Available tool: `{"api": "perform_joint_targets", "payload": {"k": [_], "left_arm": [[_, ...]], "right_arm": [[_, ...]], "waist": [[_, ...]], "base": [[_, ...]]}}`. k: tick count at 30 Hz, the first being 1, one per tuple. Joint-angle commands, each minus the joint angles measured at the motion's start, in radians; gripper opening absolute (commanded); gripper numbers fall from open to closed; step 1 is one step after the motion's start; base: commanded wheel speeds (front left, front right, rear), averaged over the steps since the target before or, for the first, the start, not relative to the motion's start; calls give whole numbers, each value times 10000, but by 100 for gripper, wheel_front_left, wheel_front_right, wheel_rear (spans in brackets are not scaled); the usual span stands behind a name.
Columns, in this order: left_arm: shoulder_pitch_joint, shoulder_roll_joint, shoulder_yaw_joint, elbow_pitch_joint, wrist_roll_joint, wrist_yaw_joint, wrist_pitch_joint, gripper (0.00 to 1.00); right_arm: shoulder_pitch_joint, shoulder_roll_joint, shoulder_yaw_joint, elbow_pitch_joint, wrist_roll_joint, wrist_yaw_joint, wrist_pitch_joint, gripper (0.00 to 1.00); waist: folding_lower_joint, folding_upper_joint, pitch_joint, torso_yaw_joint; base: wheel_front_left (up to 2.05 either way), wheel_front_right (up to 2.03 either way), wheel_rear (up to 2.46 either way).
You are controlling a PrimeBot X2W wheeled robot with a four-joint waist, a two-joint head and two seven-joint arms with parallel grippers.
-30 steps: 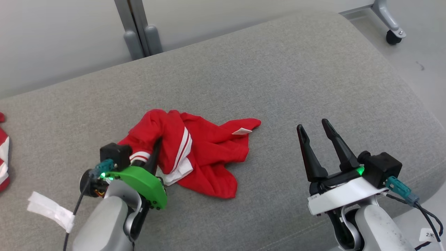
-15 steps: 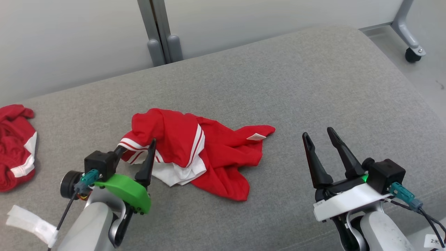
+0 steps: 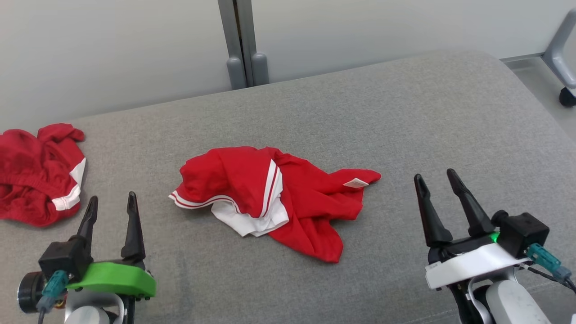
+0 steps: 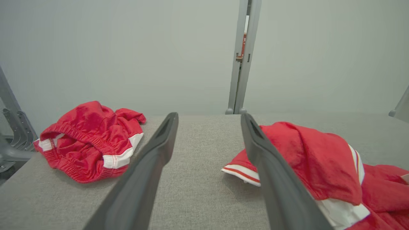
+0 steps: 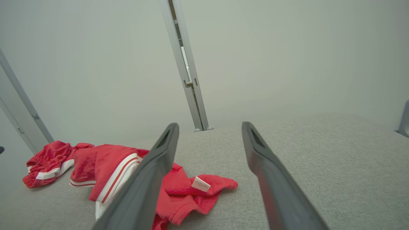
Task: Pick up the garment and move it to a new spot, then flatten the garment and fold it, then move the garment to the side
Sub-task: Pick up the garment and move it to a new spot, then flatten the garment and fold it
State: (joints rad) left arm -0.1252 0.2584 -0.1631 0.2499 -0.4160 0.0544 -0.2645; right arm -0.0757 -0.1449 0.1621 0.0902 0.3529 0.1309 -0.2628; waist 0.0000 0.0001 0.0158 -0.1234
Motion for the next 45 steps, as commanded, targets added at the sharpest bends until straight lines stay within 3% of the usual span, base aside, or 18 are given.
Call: {"api": "perform_joint_targets", "payload": {"k": [1,5,13,31,36,45], "left_arm": [[379,-182,264,-231,213,90,4,100],[871,-692,906,-778,744,49,4,100],[1252,-1444,1591,-814,1441,-676,5,100],[862,-1969,2024,-325,2154,-1468,5,100],[708,-2028,1310,353,1410,-1759,50,100],[-198,-1615,-1452,613,-1103,-1854,3591,100]], "right_arm": [[201,31,-276,-169,-25,-3,-26,100],[527,126,-839,-423,-104,-1,-26,100],[426,-108,-817,-426,-230,-3,-26,100],[180,-137,-596,-169,-132,-1,-26,100],[148,-137,-565,-136,-103,-1,-26,100],[-19,-110,-519,-187,-107,-1,-25,100]], "waist": [[0,-1,1,120],[0,-1,31,154],[0,-1,76,122],[0,-1,76,112],[0,-1,74,94],[0,-1,286,-34]], "base": [[0,0,0],[0,0,0],[0,0,0],[0,0,0],[0,0,0],[0,0,0]]}}
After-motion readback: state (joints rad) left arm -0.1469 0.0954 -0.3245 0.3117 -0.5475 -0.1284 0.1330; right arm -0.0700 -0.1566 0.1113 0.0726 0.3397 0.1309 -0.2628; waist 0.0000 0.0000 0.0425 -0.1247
